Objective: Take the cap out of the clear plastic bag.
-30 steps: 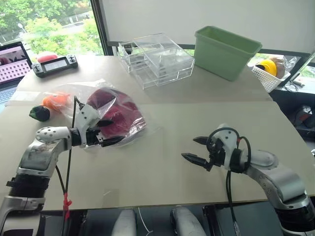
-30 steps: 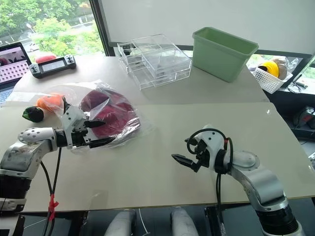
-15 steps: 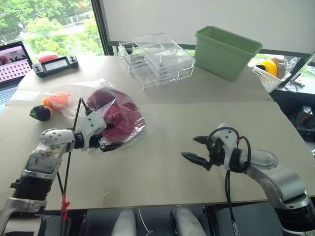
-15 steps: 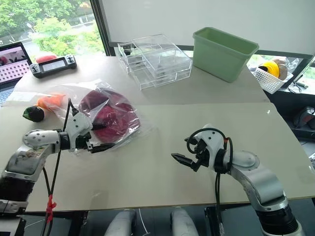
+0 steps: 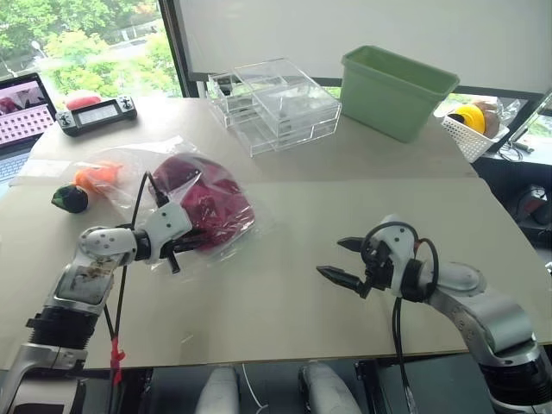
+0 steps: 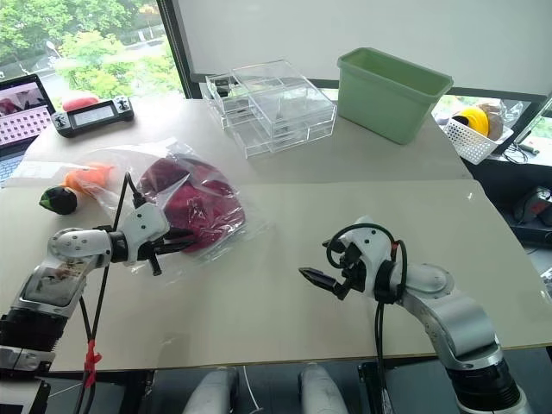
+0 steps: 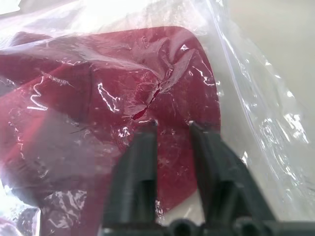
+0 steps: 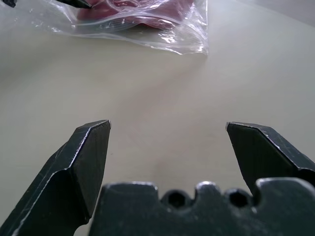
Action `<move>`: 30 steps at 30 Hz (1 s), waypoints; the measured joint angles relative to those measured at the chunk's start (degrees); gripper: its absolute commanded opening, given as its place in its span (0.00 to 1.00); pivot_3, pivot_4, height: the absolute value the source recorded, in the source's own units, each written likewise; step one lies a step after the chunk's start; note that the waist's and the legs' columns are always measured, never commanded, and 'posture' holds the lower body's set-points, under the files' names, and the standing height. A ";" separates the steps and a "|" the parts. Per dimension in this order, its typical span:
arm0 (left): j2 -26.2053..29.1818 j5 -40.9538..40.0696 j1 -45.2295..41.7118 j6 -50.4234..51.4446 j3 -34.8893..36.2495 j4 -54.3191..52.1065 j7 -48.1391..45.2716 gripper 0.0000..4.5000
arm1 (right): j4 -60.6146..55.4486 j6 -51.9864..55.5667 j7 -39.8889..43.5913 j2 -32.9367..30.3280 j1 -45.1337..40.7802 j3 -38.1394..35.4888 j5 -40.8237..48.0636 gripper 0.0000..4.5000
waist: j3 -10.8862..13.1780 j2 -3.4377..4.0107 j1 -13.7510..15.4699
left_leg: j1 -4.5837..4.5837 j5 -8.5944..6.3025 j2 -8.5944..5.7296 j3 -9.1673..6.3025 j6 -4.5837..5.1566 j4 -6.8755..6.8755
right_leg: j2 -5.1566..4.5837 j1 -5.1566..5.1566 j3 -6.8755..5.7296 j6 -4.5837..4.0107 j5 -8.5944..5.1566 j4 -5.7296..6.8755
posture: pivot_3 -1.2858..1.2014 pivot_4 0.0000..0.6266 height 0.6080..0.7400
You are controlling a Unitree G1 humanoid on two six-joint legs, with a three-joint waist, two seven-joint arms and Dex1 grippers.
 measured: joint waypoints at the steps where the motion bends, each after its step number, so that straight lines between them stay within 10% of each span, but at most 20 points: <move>1: -0.07 0.03 0.00 0.00 0.00 0.00 0.05 0.02 | 0.00 0.00 -0.03 0.03 0.00 0.00 0.00 1.00 | 0.00 0.00 0.01 | 0.00 0.00 0.00 0.00 0.00 0.00 | 0.00 0.00 0.00 0.00 0.00 0.00 | 0.52 0.24 0.96; 12: -0.21 -16.50 -7.40 15.82 8.01 -1.10 -5.98 0.02 | 0.22 0.00 -0.32 0.69 -0.21 0.08 -0.07 1.00 | 0.00 -0.01 -0.14 | -0.07 -0.01 0.00 -0.06 0.01 0.12 | 0.01 0.00 -0.06 0.02 0.00 0.05 | 0.52 0.24 0.96; 25: 5.01 -23.63 -3.38 29.47 7.56 -13.25 -9.44 0.93 | 2.25 -0.10 -0.52 3.44 -1.75 2.09 -1.83 1.00 | 0.01 0.01 -0.59 | -0.03 -0.08 -0.01 -0.05 0.13 0.17 | 0.01 0.03 -0.03 0.01 0.01 0.09 | 0.52 0.24 0.96; 30: 5.56 -19.89 -1.21 27.23 5.77 -16.20 -7.12 0.98 | 2.92 -0.21 -0.45 4.23 -2.53 2.54 -2.36 1.00 | 0.01 0.01 -0.41 | -0.01 -0.08 0.00 -0.04 0.13 0.16 | 0.01 0.02 -0.02 0.01 0.01 0.08 | 0.52 0.24 0.96</move>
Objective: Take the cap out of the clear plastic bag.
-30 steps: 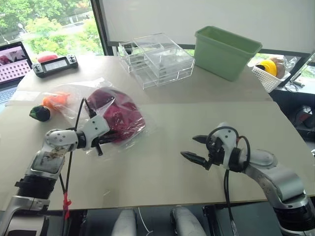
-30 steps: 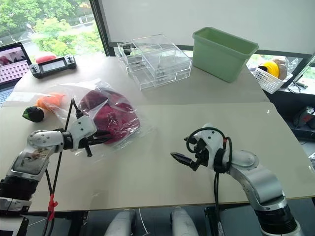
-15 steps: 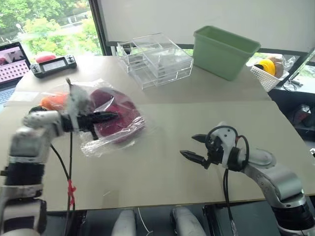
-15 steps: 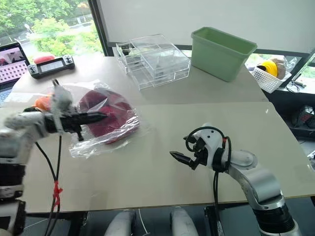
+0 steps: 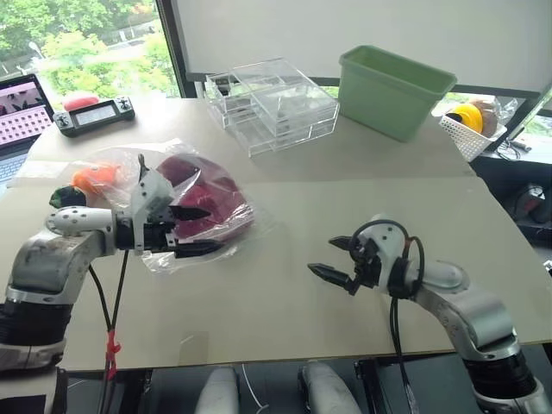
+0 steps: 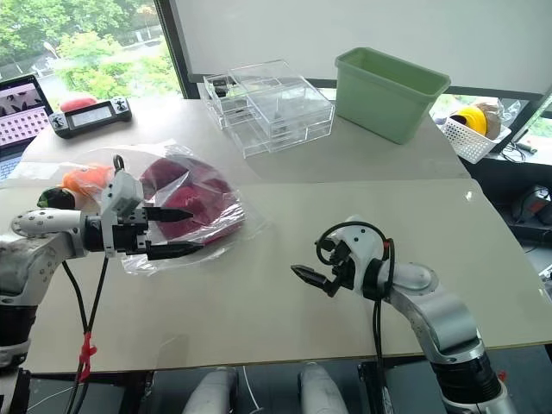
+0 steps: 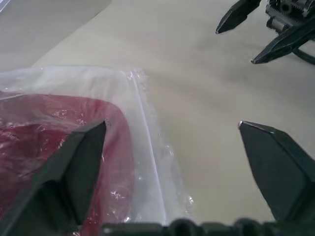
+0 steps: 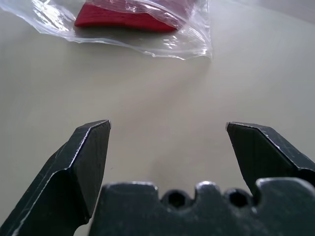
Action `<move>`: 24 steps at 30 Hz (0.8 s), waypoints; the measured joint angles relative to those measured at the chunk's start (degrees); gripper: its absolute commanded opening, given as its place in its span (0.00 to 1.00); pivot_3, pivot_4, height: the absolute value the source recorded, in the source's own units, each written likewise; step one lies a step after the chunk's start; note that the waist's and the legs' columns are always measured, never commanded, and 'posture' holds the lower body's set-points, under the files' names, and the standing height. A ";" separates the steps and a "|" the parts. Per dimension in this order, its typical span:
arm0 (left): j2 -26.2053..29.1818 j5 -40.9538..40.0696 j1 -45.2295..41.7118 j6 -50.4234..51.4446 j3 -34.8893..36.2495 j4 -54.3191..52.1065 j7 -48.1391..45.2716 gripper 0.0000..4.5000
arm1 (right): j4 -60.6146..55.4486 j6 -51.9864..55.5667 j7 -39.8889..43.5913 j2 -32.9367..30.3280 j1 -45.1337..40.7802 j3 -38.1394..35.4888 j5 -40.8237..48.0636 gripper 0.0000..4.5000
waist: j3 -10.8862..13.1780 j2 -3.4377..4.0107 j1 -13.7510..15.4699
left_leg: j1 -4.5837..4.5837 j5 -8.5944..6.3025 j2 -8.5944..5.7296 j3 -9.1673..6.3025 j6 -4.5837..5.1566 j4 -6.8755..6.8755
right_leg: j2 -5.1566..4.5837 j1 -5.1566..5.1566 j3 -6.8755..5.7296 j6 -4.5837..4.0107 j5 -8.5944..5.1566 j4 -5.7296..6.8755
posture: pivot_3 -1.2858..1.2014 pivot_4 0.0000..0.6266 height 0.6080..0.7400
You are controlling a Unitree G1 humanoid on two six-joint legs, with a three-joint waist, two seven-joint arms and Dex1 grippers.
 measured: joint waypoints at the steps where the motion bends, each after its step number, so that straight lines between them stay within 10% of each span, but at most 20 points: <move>1: 0.41 1.12 0.31 -0.86 -0.49 0.01 0.50 0.98 | 0.31 0.00 0.03 0.28 -0.31 0.15 -0.06 1.00 | 0.00 0.00 0.00 | 0.00 0.00 0.00 0.00 0.00 0.00 | 0.00 -0.01 0.00 0.00 0.00 0.01 | 0.52 0.24 0.96; 22: -1.10 21.52 0.10 -16.08 -5.78 3.99 12.63 0.98 | 2.00 -0.14 1.30 1.71 -3.52 1.93 -0.43 1.00 | 0.00 0.00 0.37 | -0.03 0.00 0.00 0.00 0.00 0.00 | 0.00 -0.01 0.00 -0.13 0.08 0.00 | 0.52 0.24 0.96; 24: -1.10 22.11 -0.02 -16.19 -6.04 4.18 12.40 0.82 | 2.30 -0.27 1.47 1.72 -3.67 1.93 -0.46 1.00 | 0.00 0.00 0.38 | -0.02 0.00 0.00 0.00 0.00 0.00 | 0.00 -0.01 -0.01 -0.13 0.08 0.00 | 0.52 0.24 0.96</move>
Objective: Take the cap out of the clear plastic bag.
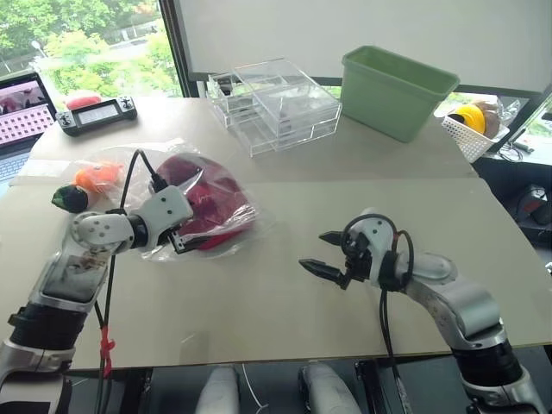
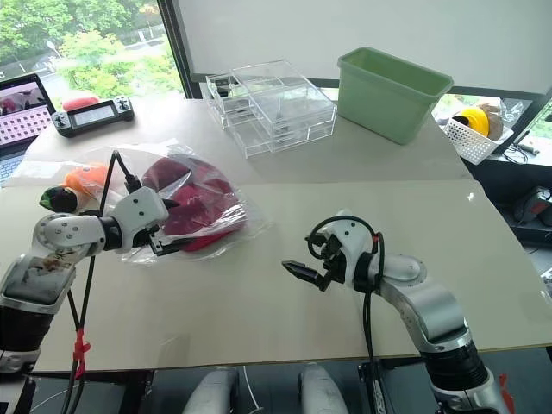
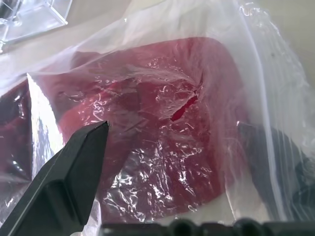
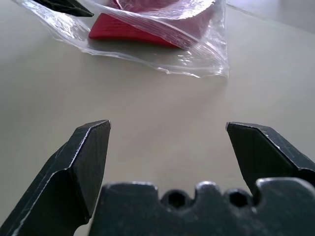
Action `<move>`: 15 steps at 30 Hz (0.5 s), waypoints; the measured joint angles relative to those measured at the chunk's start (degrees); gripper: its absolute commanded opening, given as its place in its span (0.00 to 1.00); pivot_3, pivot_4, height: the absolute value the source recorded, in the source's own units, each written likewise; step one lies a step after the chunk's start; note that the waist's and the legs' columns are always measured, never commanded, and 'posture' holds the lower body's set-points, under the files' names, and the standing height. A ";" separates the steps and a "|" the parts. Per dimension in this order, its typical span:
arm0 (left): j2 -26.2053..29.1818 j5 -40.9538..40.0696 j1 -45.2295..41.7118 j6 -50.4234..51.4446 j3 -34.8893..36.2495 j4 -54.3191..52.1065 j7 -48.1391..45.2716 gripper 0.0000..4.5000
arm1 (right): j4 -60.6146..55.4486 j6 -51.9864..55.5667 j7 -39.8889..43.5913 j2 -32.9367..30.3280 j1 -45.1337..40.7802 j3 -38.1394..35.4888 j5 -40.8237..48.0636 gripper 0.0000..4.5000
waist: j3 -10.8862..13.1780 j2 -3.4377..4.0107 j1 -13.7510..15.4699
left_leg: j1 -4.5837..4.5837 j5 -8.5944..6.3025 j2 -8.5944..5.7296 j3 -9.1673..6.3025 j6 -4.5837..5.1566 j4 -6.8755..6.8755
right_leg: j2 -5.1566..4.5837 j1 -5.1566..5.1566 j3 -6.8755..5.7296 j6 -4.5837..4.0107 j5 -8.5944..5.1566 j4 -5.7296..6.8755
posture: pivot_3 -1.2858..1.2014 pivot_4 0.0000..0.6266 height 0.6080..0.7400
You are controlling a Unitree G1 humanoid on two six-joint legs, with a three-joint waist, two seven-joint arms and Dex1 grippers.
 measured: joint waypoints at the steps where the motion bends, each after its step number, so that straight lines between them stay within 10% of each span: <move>1: 0.00 0.26 -0.01 0.00 -0.07 0.19 -0.27 0.74 | 0.09 -0.07 0.04 0.00 -0.08 0.00 -0.02 1.00 | 0.00 0.00 0.00 | 0.00 0.00 0.00 0.00 0.00 0.00 | 0.00 0.00 0.00 0.00 0.00 0.00 | 0.52 0.24 0.96; 10: -0.56 1.05 -0.88 0.00 -1.09 0.64 -0.74 0.01 | 0.15 -0.16 0.14 0.00 -0.12 -0.01 -0.06 1.00 | 0.00 0.00 0.02 | 0.00 0.00 0.00 0.00 0.00 0.01 | 0.00 0.00 0.00 -0.01 0.01 0.00 | 0.52 0.24 0.96; 15: -1.32 2.36 -0.97 -1.10 -2.11 1.74 -0.36 0.01 | 0.10 -0.16 0.05 0.01 -0.23 -0.01 -0.06 1.00 | 0.00 0.00 -0.02 | 0.00 0.00 0.00 0.00 0.00 0.01 | 0.00 0.00 0.00 -0.02 0.01 0.01 | 0.52 0.24 0.96</move>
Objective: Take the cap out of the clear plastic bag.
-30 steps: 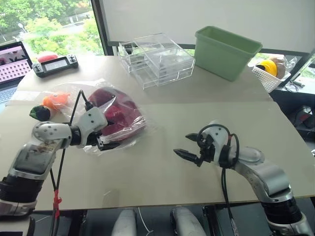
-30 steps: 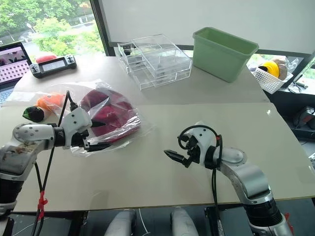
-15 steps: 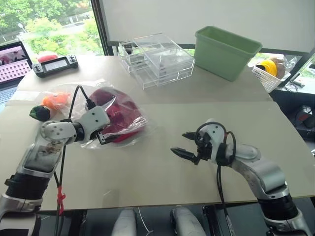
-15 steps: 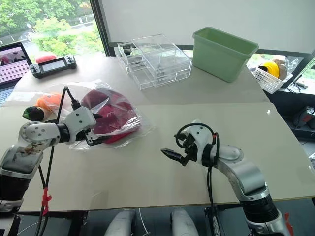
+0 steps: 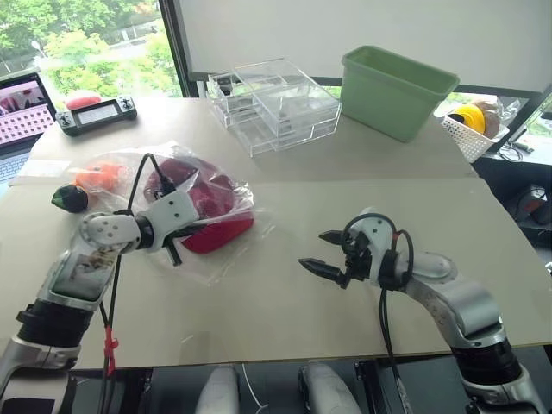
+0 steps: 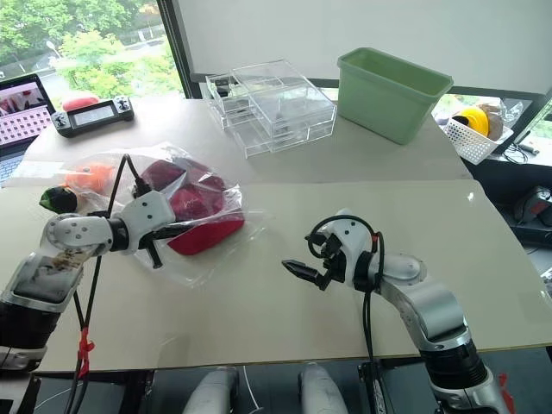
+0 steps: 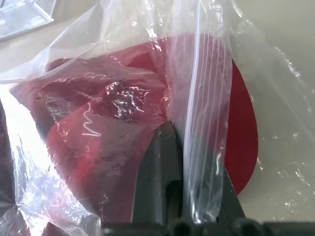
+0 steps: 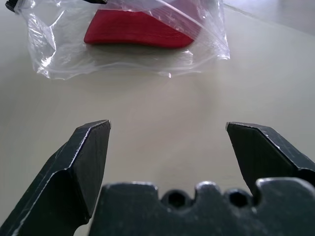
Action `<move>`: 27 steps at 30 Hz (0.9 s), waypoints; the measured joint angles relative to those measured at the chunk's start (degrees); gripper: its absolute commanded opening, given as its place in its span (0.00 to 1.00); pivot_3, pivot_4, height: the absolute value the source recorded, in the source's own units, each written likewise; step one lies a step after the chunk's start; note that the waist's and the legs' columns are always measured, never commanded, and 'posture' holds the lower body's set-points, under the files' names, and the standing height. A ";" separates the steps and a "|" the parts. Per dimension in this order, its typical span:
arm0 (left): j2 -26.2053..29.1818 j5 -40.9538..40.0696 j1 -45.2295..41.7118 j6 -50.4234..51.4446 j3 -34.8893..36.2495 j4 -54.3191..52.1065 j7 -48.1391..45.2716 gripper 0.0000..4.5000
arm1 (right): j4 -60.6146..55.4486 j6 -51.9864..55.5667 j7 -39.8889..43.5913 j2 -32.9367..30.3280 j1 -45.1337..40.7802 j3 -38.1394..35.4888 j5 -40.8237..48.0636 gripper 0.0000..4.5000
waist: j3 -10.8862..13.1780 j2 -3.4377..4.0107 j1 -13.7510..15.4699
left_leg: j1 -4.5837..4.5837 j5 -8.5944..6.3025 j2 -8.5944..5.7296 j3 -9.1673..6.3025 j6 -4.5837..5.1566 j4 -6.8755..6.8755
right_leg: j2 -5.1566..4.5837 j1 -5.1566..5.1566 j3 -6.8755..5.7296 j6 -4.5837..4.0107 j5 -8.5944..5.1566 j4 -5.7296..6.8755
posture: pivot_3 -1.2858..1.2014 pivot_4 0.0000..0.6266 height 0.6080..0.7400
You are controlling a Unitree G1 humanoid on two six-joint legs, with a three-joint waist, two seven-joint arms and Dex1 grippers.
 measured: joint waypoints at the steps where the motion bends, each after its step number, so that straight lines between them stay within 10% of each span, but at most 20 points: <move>1: -0.19 0.20 -0.07 -0.19 0.00 0.27 0.18 0.01 | 0.00 0.02 -0.12 0.22 -0.31 0.00 0.02 1.00 | 0.00 0.00 -0.01 | 0.00 0.00 0.00 0.00 0.00 0.01 | 0.00 0.00 0.00 0.00 0.00 0.01 | 0.52 0.24 0.96; 11: -5.03 -2.38 -5.67 -0.61 2.76 3.03 2.16 0.01 | -1.19 -0.71 -1.04 8.10 -12.82 6.80 -0.89 1.00 | 0.00 0.00 -0.03 | -0.01 0.00 0.00 -0.02 0.00 0.06 | 0.00 -0.03 -0.02 -0.07 0.05 0.13 | 0.52 0.24 0.96; 27: -8.39 -11.15 -4.99 6.60 6.07 -0.92 1.82 0.01 | 35.32 -43.23 -15.63 12.98 -24.31 25.86 -40.51 1.00 | 0.00 0.00 -0.19 | -0.01 -0.01 -0.02 -0.03 0.02 0.11 | -0.01 -0.10 -0.01 -0.28 0.17 0.30 | 0.52 0.24 0.96</move>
